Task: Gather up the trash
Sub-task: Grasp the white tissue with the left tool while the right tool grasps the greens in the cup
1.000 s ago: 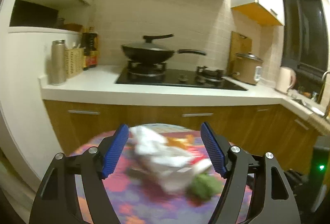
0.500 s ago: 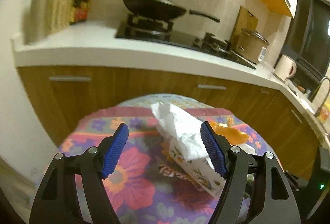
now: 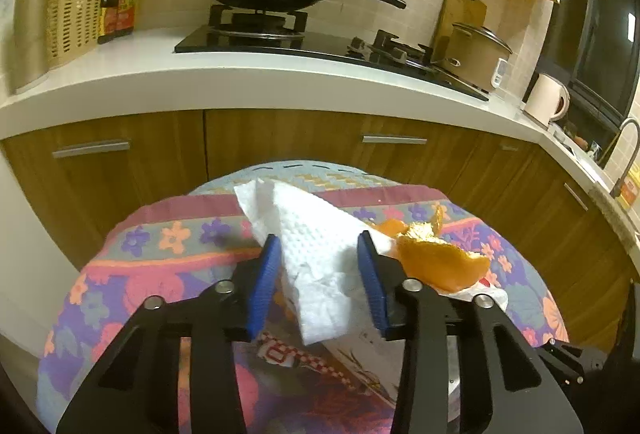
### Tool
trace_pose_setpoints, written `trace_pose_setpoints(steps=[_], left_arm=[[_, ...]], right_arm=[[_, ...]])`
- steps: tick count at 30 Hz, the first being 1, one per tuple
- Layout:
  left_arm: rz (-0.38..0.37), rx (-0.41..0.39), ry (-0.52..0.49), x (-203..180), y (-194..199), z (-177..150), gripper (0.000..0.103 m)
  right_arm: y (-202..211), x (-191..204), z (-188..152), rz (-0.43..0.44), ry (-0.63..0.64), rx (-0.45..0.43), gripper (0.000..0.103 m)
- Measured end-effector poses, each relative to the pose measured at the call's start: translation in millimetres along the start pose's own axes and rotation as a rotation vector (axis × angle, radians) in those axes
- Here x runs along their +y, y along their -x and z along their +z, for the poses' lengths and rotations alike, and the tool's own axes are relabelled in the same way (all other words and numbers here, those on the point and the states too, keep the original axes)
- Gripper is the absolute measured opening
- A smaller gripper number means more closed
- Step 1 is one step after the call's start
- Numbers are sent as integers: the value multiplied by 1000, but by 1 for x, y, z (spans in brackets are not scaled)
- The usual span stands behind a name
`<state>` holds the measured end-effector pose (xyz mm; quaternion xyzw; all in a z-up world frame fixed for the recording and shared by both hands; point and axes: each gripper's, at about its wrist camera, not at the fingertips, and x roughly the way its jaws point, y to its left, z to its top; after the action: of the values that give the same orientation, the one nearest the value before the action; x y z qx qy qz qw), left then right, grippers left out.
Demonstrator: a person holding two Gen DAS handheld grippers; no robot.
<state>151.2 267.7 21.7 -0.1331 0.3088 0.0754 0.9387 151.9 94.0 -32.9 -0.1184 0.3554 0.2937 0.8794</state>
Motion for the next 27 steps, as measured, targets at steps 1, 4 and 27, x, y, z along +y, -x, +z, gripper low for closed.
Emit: trace_pose_setpoints(steps=[1,4,27], left_arm=[[3,-4,-4,-1,1,0,33],[35,-19,-24,-6,3,-2,24],[-74,-129,-10,3,77,-16,0]], right_arm=[[0,1,0,-1,2,-2,17],[1,1,-1,-2,1,-6,15],[61,5,-14,61,1,-35,9]])
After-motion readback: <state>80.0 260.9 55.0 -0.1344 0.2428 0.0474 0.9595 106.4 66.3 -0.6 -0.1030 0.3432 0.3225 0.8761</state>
